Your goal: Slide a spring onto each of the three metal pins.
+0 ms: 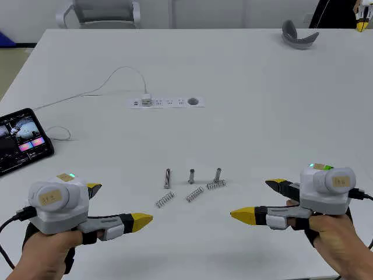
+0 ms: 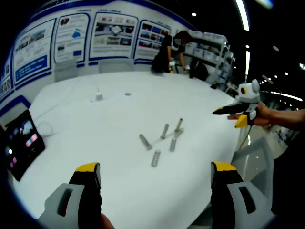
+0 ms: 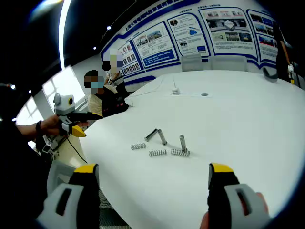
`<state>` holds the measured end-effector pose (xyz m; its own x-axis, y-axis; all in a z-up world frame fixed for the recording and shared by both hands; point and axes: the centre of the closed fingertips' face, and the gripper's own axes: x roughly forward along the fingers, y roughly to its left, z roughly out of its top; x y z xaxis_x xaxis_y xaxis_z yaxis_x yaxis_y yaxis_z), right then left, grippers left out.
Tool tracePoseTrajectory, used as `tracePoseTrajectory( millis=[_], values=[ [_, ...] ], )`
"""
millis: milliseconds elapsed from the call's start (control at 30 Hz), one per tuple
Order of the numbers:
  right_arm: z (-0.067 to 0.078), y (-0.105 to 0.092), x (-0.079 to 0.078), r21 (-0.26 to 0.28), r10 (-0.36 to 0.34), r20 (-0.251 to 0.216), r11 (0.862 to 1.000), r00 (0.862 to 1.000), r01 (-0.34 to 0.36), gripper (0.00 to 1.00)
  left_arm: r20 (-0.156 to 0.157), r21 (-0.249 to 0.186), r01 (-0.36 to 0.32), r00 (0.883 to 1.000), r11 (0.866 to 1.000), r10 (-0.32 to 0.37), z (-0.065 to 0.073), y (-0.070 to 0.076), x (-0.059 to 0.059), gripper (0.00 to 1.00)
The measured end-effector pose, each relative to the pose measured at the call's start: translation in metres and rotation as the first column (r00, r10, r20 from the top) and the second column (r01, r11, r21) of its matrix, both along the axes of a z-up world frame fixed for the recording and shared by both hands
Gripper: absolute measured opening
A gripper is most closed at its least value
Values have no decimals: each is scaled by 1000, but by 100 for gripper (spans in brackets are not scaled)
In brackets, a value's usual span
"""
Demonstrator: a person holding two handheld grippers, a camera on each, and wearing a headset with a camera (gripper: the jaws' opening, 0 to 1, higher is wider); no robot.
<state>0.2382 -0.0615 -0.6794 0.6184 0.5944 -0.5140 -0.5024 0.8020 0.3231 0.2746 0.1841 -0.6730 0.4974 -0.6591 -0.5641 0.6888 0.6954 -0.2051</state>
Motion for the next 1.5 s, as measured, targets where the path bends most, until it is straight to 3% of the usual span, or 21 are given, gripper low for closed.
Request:
tracePoseTrajectory(
  millis=[400, 633, 1167, 1367, 1500],
  values=[
    [-1, 0, 1, 1, -3, 0, 1000, 1000, 3, 95, 2, -7, -12, 1000, 1000, 12, 4, 1, 4, 98],
    [-3, 2, -4, -2, 12, -5, 1000, 1000, -12, 95, -6, 1, -2, 1000, 1000, 2, -1, -1, 6, 97],
    [-11, -8, -14, 0, -23, -24, 1000, 999, 23, 97, -28, 9, 39, 999, 999, -39, -14, -23, 40, 95],
    [-20, -10, -21, -5, -33, -50, 999, 998, 33, 98, -35, 48, 57, 998, 997, -55, -26, -30, 54, 95],
    [-21, -10, -24, -3, -38, -58, 999, 998, 38, 98, -45, 49, 66, 997, 997, -64, -30, -36, 59, 94]
  ],
)
